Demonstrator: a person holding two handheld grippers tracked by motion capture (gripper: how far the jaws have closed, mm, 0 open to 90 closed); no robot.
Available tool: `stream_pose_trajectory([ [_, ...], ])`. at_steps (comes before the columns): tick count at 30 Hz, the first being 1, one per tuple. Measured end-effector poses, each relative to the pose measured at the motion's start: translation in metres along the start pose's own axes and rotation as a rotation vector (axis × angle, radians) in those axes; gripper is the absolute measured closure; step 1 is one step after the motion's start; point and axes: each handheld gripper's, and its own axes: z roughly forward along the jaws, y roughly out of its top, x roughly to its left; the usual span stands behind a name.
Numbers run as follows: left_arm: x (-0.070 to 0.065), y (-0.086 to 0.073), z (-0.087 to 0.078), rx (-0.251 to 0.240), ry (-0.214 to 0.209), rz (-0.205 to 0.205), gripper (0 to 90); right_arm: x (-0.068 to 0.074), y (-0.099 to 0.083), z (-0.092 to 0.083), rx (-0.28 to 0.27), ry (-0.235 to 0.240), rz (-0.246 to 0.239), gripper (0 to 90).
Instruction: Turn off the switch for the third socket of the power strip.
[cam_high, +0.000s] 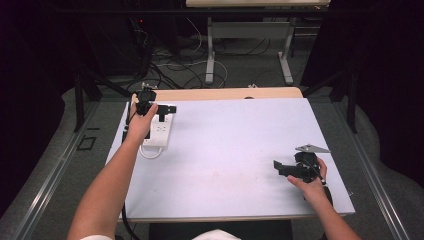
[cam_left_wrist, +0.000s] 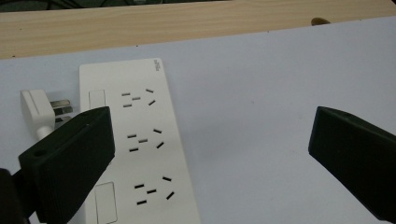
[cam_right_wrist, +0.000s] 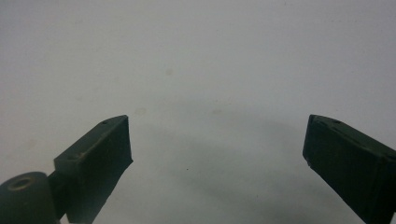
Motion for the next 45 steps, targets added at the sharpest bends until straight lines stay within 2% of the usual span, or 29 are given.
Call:
stream_pose_trajectory([
  [1, -0.001, 0.000, -0.002, 0.017, -0.005, 0.003, 0.5, 0.000, 0.000, 0.000, -0.001, 0.000, -0.001, 7.3],
  [2, -0.002, -0.001, -0.002, 0.003, 0.001, -0.002, 0.5, 0.000, 0.000, 0.000, 0.001, 0.000, 0.005, 7.3],
  [3, -0.002, -0.001, -0.005, 0.015, -0.013, 0.004, 0.6, 0.000, 0.000, 0.000, 0.000, -0.001, 0.003, 7.3],
  [4, -0.003, -0.002, -0.005, -0.001, -0.011, -0.004, 0.6, 0.000, 0.000, 0.000, -0.002, -0.002, 0.003, 7.3],
  [10, -0.003, -0.006, -0.013, 0.007, -0.029, 0.002, 0.6, 0.000, 0.000, -0.001, -0.002, -0.003, 0.002, 7.3],
  [12, -0.004, -0.008, -0.015, -0.014, -0.025, -0.006, 0.6, 0.000, 0.000, -0.001, -0.002, -0.002, 0.002, 7.3],
  [14, -0.003, -0.010, -0.019, -0.005, -0.039, -0.003, 0.6, 0.000, 0.000, -0.001, -0.003, -0.001, 0.002, 7.3],
  [19, -0.006, -0.018, -0.027, -0.015, -0.060, -0.006, 0.6, 0.000, 0.000, -0.001, -0.004, -0.002, 0.000, 7.3],
  [22, -0.009, -0.025, -0.032, -0.034, -0.074, -0.004, 0.7, 0.000, 0.000, -0.002, -0.004, -0.003, -0.003, 7.3],
  [24, -0.011, -0.030, -0.036, -0.034, -0.074, 0.013, 0.7, 0.000, 0.000, -0.002, -0.002, -0.004, -0.002, 7.3],
  [30, -0.017, -0.046, -0.045, -0.055, -0.104, 0.030, 0.9, 0.001, 0.000, -0.001, -0.004, -0.005, -0.001, 7.3],
  [34, -0.019, -0.055, -0.052, -0.068, -0.121, 0.031, 1.1, 0.000, 0.000, -0.001, -0.001, -0.005, -0.002, 7.3],
  [35, -0.020, -0.058, -0.053, -0.083, -0.120, 0.028, 1.2, 0.001, 0.000, -0.001, -0.004, -0.006, -0.001, 7.3],
  [45, -0.023, -0.088, -0.067, -0.107, -0.125, 0.040, 1.5, 0.001, 0.000, -0.002, -0.006, -0.007, -0.003, 7.3],
])
